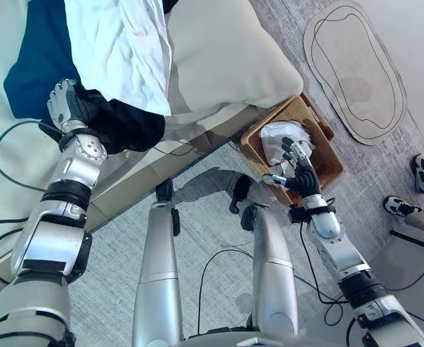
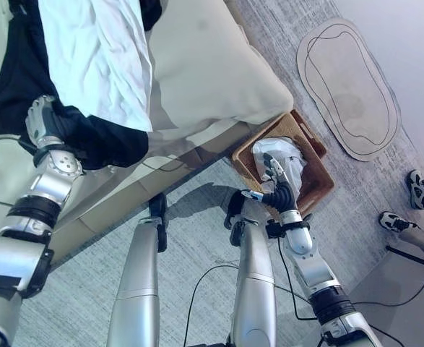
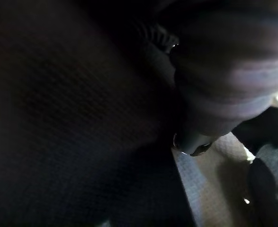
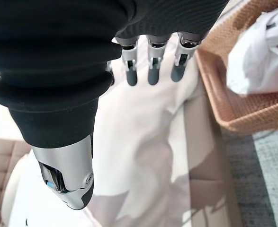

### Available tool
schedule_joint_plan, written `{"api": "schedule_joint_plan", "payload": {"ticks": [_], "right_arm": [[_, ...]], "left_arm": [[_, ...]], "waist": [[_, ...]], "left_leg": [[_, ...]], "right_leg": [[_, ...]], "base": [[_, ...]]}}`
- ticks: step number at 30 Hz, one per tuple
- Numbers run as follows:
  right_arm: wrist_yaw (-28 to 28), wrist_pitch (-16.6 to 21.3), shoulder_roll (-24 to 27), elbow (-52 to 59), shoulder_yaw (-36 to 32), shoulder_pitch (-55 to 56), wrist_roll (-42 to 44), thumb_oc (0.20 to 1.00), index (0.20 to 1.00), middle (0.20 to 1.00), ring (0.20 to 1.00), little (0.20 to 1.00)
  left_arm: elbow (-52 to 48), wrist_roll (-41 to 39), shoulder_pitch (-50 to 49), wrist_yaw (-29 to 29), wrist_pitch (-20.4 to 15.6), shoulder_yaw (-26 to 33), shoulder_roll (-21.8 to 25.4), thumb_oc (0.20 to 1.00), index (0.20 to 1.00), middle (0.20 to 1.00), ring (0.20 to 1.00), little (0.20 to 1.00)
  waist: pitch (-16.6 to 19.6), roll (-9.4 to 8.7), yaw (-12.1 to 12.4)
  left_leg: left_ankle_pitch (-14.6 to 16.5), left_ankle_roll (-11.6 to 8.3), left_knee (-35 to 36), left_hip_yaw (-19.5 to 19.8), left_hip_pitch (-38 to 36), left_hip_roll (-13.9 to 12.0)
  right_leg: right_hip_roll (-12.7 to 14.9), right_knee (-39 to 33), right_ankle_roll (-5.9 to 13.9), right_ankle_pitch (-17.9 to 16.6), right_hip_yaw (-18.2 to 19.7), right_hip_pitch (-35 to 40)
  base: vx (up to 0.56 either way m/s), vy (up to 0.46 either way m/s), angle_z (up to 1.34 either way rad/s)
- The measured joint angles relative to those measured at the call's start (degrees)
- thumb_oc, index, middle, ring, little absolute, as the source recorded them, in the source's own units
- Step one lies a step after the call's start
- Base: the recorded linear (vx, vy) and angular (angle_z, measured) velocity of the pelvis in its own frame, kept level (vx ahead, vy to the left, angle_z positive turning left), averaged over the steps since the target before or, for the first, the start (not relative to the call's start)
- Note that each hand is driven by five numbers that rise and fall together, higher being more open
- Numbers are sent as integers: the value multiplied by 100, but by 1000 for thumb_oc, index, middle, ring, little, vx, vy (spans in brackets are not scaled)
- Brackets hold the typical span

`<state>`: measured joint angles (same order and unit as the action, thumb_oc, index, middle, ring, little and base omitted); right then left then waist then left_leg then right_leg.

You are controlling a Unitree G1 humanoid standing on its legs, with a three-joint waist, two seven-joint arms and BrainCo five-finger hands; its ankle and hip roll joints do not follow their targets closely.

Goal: Pick up clothes into the bucket

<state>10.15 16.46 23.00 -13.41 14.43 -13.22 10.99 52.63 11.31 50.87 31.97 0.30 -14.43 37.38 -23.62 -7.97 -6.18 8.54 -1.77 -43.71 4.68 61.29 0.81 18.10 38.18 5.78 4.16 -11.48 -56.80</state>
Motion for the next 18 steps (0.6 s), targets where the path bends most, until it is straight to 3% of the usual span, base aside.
{"api": "schedule_joint_plan", "payload": {"ticks": [6,18], "right_arm": [[7,-66,-71,-182,1,-37,-10,1000,1000,1000,1000,1000],[8,-218,-282,-378,-57,-160,-97,1000,1000,1000,1000,1000]], "left_arm": [[-467,-216,-563,-50,-58,219,-241,200,200,200,200,200],[-2429,-1034,-2333,-643,-212,656,-751,200,200,200,200,200]], "waist": [[22,-1,87],[7,18,432]], "left_leg": [[-47,-8,362,-14,-514,21],[-321,-31,1758,-46,-2507,73]], "right_leg": [[8,-258,38,-11,-81,502],[35,-1336,115,-84,-362,2378]], "base": [[33,-23,7],[56,-4,6]]}}
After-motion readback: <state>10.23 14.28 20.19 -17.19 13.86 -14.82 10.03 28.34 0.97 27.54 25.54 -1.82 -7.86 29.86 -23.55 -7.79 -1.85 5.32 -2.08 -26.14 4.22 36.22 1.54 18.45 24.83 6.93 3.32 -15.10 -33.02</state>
